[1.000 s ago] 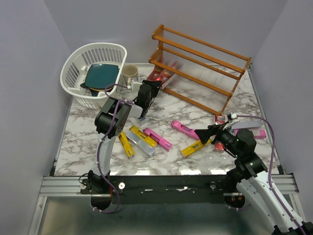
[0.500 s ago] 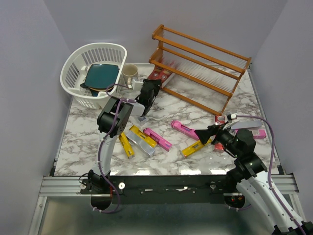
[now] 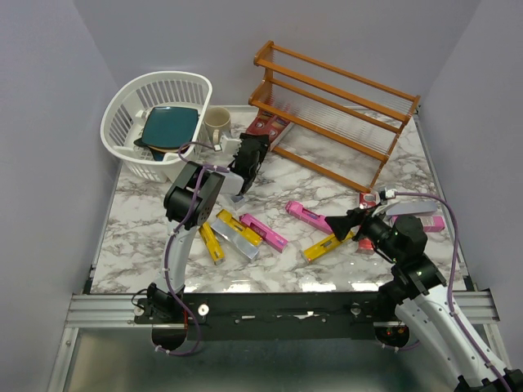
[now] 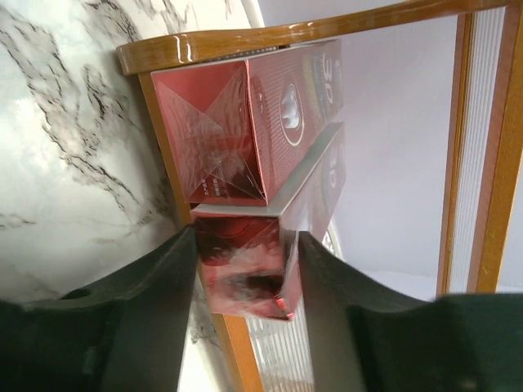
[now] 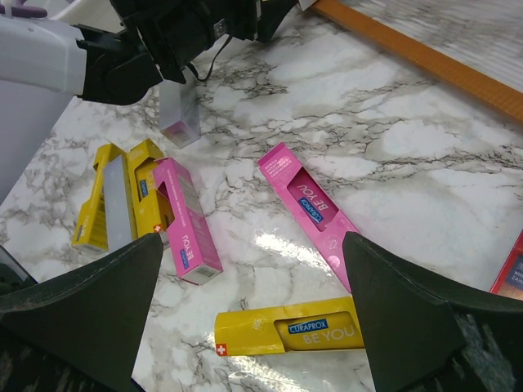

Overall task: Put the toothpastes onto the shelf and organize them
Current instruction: Adjust the toothpaste on the shelf, then pick up the toothpaste from the center of the board.

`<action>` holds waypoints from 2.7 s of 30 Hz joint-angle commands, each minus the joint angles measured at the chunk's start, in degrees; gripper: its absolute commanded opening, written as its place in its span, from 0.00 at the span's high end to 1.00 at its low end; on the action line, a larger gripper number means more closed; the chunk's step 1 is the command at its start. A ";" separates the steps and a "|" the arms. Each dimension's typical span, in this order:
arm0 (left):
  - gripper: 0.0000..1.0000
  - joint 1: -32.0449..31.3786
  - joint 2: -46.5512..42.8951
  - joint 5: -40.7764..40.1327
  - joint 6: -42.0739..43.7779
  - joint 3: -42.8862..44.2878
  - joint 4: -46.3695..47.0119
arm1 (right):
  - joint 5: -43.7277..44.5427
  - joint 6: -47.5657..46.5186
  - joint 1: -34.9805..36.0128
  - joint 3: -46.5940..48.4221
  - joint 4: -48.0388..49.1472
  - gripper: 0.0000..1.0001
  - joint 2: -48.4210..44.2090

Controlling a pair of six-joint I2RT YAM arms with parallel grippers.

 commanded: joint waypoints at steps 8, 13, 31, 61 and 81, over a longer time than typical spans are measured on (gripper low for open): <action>0.22 0.04 0.57 -5.51 0.03 -0.13 0.42 | -0.30 -0.13 0.47 -0.88 1.62 0.00 0.37; 0.16 -0.31 -1.71 -6.04 1.00 -2.76 0.68 | -0.30 -0.13 0.56 -0.88 1.62 0.00 0.29; 0.13 -2.24 -16.19 -4.20 14.27 -14.18 0.16 | 0.66 -0.48 0.47 -0.26 0.13 0.00 -0.16; 0.01 -7.25 -98.81 -7.46 41.88 -44.34 -54.85 | 38.72 6.99 -2.51 31.63 -35.12 0.00 35.69; 0.01 -5.15 -112.28 -9.57 62.52 -33.79 -71.04 | 25.89 0.93 -14.73 39.20 -25.10 0.10 64.44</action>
